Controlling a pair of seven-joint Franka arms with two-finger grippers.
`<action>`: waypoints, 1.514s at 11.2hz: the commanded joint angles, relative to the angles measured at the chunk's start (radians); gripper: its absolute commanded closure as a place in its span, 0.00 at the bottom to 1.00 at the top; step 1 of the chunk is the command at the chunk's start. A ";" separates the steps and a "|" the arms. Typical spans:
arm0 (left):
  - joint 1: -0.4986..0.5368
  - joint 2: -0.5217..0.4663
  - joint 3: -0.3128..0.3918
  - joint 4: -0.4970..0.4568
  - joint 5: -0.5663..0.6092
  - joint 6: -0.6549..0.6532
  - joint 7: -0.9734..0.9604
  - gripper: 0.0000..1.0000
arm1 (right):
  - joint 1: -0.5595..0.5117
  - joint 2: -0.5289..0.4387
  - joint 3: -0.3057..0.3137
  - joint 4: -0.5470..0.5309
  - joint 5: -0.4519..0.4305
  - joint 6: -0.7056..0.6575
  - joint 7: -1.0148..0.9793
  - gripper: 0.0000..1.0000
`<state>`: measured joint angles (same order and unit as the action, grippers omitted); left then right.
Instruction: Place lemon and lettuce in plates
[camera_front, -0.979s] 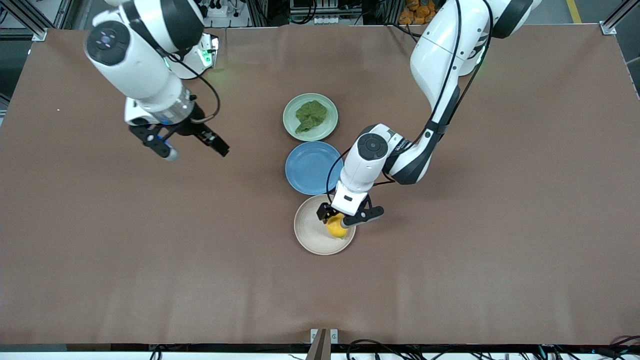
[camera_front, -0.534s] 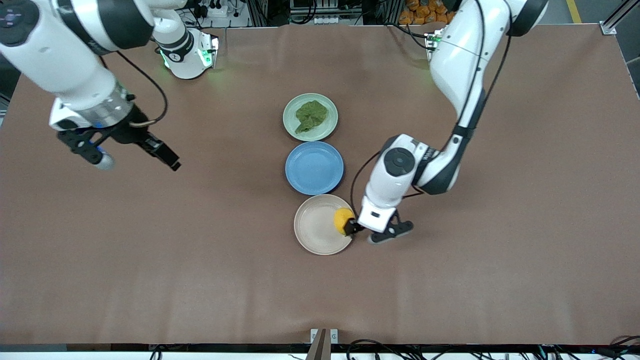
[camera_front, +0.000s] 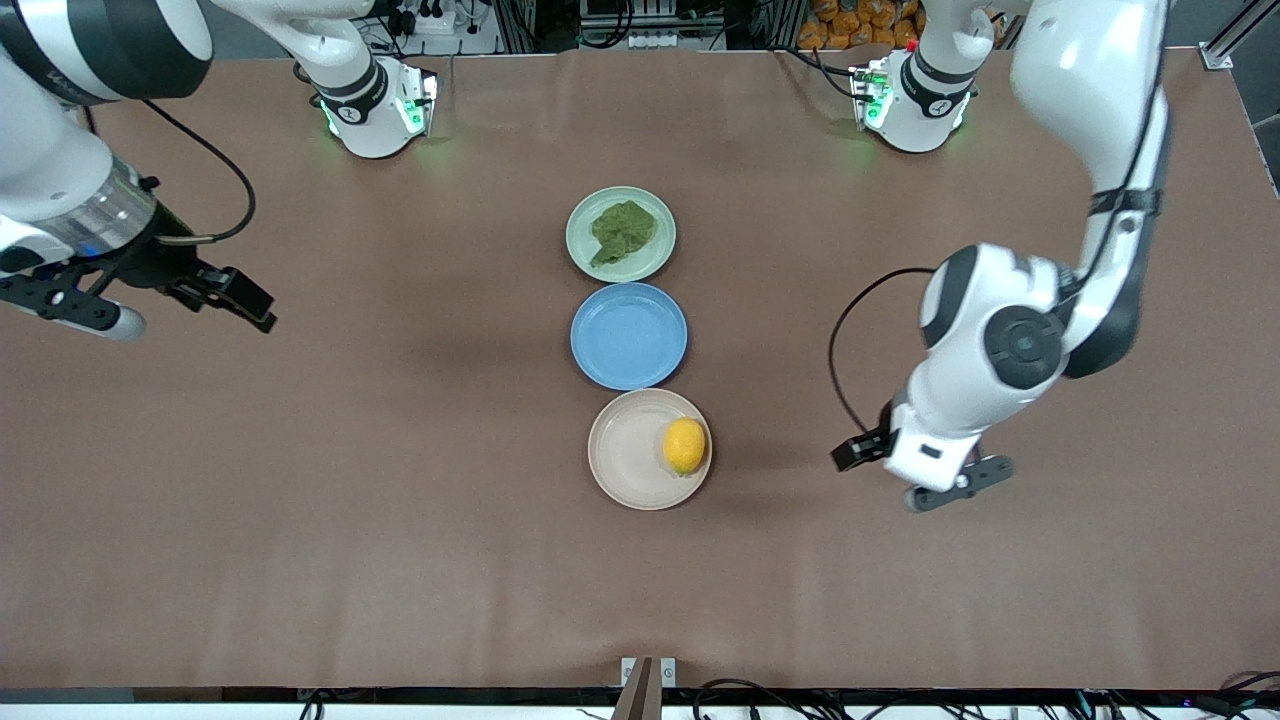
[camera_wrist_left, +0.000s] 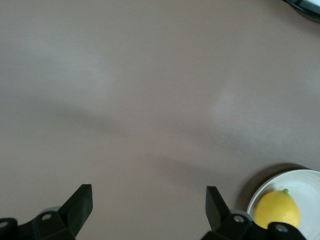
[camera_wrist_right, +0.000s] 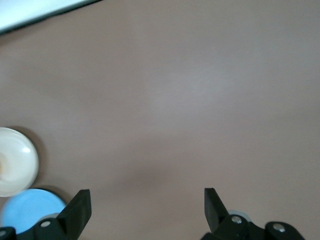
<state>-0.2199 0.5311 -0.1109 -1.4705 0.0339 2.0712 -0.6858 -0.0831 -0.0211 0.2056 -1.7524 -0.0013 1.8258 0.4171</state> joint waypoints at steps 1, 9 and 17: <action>0.050 -0.100 -0.012 -0.054 -0.026 -0.110 0.025 0.00 | -0.029 -0.016 -0.008 0.039 -0.054 -0.077 -0.113 0.00; 0.125 -0.531 0.083 -0.455 -0.020 -0.149 0.396 0.00 | -0.073 -0.026 -0.064 0.091 -0.045 -0.152 -0.258 0.00; 0.159 -0.629 0.048 -0.235 -0.019 -0.416 0.578 0.00 | 0.002 -0.037 -0.141 0.077 0.007 -0.157 -0.319 0.00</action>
<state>-0.0623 -0.0817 -0.0277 -1.7374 0.0337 1.7340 -0.1454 -0.1004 -0.0418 0.0800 -1.6638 -0.0196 1.6737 0.1129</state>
